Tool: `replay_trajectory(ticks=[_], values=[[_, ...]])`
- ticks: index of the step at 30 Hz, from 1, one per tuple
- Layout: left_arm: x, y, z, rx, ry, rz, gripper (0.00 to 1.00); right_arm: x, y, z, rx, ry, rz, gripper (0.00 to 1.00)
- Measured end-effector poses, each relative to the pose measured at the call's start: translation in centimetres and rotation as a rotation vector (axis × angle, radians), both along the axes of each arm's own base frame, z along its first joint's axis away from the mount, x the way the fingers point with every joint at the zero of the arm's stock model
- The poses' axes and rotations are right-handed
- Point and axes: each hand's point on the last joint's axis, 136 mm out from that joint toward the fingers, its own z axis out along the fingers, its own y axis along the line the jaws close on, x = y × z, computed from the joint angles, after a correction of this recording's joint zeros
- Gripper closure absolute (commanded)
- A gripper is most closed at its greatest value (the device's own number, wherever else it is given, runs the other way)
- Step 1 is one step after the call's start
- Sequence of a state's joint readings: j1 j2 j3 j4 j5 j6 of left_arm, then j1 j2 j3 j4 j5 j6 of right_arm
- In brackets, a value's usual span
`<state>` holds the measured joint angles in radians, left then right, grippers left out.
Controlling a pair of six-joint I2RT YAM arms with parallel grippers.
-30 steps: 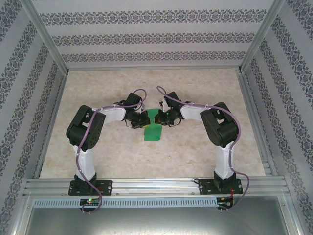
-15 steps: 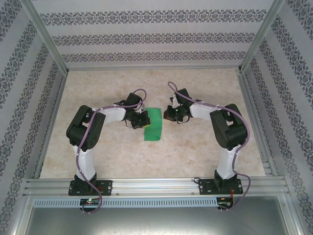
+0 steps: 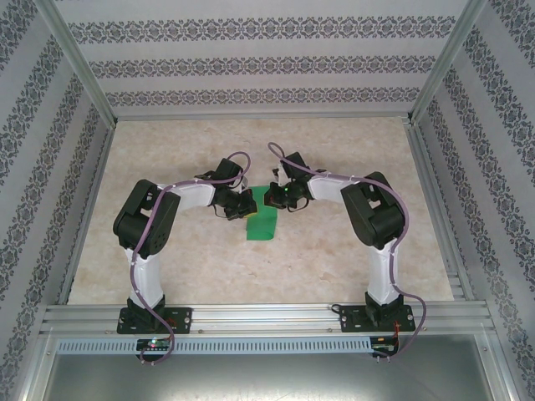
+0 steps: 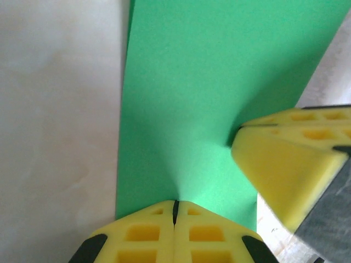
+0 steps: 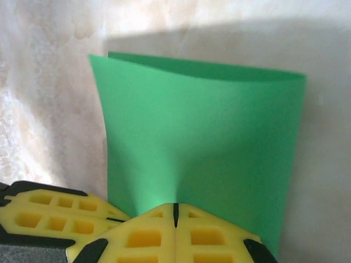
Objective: Fold a paper plane with a square sheet of paper (pick it up from the middle)
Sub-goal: Fold the square sheet of paper in half at the center of the table.
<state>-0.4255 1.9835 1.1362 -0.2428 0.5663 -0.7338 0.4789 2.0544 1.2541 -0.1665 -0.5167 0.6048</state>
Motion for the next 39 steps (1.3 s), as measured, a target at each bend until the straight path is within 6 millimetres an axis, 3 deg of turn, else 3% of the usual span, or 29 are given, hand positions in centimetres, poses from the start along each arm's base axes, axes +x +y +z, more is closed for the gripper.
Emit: replay_trajectory(ticks=[8,12,15,18,22,24,34,39], values=[[0.0,0.0,0.0,-0.005,-0.008,0.000,1.00,2.6,-5.3,-0.1,-0.008,0.005,-0.068,1.00],[0.0,0.0,0.1,-0.005,-0.011,0.000,1.00,3.3,-6.7,0.7,-0.028,-0.018,-0.098,1.00],[0.0,0.0,0.0,-0.004,-0.011,0.001,1.00,3.4,-5.9,2.4,-0.015,-0.060,-0.086,1.00],[0.0,0.0,0.0,-0.005,-0.011,0.000,1.00,2.7,-3.2,3.2,0.011,-0.090,-0.033,1.00],[0.0,0.0,0.1,-0.005,-0.012,0.000,1.00,1.7,0.3,2.4,0.038,-0.071,0.033,1.00],[0.0,0.0,0.1,-0.005,-0.013,0.000,1.00,1.4,1.0,1.7,0.040,-0.055,0.044,1.00],[0.0,0.0,0.1,-0.005,-0.013,0.000,1.00,3.1,-0.3,0.0,0.033,-0.019,-0.002,1.00],[0.0,0.0,0.0,-0.007,-0.014,-0.001,1.00,5.2,-3.4,0.0,0.028,-0.028,-0.075,1.00]])
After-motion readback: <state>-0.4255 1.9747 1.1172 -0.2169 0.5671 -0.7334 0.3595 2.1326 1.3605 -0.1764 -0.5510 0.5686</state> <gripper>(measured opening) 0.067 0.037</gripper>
